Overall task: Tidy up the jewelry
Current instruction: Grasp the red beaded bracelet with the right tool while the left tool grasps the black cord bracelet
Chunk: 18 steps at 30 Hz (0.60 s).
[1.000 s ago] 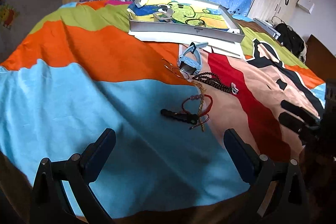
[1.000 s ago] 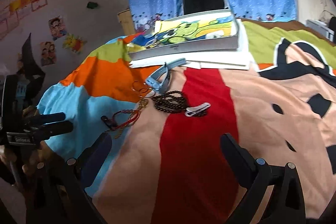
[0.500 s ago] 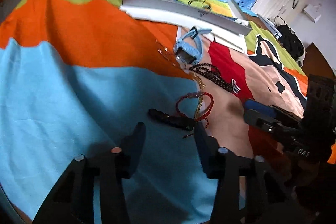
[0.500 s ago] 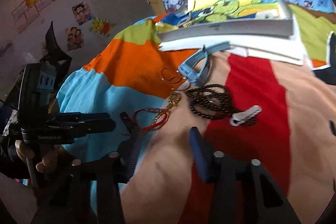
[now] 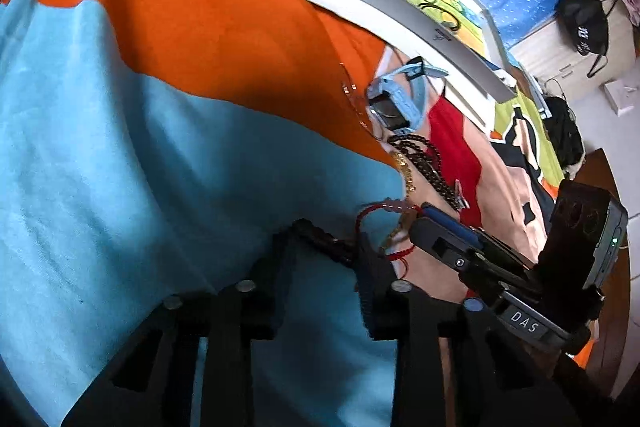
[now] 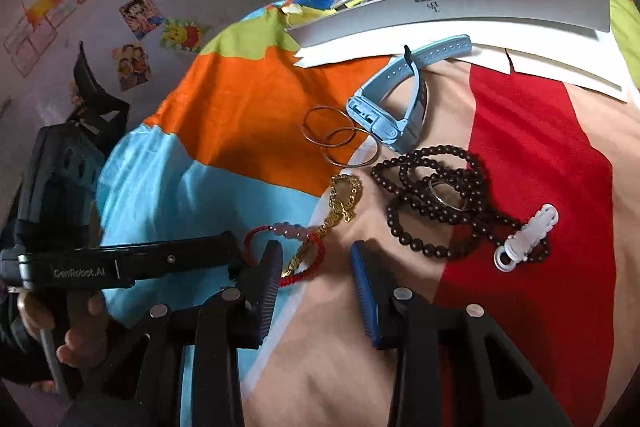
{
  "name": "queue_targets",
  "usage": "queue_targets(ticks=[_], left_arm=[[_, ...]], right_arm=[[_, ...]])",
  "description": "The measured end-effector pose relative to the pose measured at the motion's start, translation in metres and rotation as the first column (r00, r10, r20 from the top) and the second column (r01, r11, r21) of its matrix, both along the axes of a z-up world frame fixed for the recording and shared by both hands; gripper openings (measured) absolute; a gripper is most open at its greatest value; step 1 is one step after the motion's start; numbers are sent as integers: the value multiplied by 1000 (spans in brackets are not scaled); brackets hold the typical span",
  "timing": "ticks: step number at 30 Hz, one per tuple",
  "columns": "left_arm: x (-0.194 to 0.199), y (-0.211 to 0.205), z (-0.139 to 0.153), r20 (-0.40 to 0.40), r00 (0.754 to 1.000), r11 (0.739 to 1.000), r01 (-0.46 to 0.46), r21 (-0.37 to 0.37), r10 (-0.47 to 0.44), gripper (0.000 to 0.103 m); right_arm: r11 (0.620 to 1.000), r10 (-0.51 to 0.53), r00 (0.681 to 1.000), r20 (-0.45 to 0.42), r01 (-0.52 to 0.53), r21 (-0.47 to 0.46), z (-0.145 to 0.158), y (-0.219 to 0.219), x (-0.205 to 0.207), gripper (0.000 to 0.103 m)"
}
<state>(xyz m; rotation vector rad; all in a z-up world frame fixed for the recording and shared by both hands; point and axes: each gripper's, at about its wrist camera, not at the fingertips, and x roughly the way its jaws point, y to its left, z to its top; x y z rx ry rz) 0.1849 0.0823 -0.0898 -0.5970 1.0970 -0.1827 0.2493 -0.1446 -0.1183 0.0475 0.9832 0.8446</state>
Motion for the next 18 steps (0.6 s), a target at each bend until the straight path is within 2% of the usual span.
queue_targets(ticks=[2,3,4,9,14,18], left_arm=[[-1,2,0,0,1000,1000,-2,-1,2,21],[-1,1,-1,2,1000,1000,-1,1,1,21],[-1,1,-1,3,1000,1000,0,1,0,21],[-1,0,-2,6,1000,1000,5,6,-5,21],[3,-5,-5,-13,1000,1000,-3,23,3,21],[7,-7,-8,-32,999,999,-19,32,20,21]], right_arm=[[1000,-9,1000,14,10,-26,0,4,-1,22],[999,-11,1000,21,12,-41,-1,4,-2,11],[999,-11,1000,22,12,-48,-3,5,-3,7],[999,-9,1000,21,9,-31,-4,-9,-13,5],[997,-65,996,67,68,-33,4,-32,-23,5],[996,-93,994,61,93,-8,7,-48,-22,5]])
